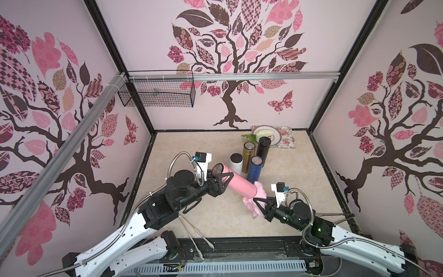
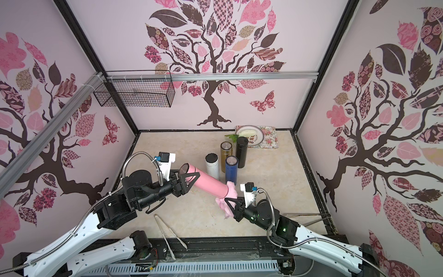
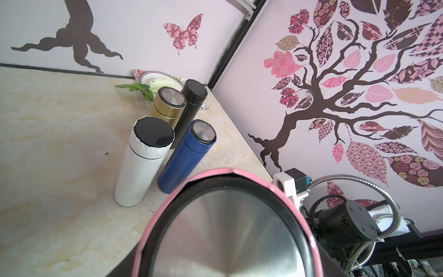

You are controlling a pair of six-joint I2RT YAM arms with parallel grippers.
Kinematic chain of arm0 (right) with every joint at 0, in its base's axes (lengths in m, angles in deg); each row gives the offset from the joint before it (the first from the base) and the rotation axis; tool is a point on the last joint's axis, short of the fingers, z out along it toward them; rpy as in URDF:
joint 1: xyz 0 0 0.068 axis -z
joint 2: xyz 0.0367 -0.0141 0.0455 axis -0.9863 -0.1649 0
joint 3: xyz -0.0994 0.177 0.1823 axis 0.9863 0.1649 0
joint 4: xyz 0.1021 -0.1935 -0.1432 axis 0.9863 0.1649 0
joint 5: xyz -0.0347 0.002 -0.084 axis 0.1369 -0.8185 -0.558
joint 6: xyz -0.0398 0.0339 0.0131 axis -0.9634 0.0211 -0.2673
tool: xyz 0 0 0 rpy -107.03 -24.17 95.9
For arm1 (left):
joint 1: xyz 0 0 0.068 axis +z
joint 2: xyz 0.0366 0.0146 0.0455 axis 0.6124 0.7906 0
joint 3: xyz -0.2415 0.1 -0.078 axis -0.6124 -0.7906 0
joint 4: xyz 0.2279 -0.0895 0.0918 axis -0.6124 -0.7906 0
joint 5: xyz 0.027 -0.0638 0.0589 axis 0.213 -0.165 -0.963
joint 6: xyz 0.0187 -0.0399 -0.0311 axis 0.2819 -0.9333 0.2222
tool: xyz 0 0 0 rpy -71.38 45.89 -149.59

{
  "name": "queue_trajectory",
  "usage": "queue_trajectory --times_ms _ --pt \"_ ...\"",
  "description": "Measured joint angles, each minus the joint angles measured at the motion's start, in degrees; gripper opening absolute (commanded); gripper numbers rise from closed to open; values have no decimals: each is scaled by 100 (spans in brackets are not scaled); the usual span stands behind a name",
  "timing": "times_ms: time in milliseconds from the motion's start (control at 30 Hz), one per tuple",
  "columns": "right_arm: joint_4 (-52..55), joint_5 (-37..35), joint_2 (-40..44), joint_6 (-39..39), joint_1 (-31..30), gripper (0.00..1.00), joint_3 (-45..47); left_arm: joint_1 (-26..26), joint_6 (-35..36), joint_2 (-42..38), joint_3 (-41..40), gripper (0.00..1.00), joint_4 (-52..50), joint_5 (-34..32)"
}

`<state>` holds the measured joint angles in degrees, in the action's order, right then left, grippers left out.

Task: Wipe the surface of the thermos
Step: Wipe the dirt from the surface of the thermos.

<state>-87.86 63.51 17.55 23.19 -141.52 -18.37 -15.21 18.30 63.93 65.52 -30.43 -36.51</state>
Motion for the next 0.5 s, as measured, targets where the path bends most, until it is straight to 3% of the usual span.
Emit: queue_trajectory --times_ms 500 --pt "105 -442 -610 -402 22 0 -704 24 68 -103 168 0 -55 -210"
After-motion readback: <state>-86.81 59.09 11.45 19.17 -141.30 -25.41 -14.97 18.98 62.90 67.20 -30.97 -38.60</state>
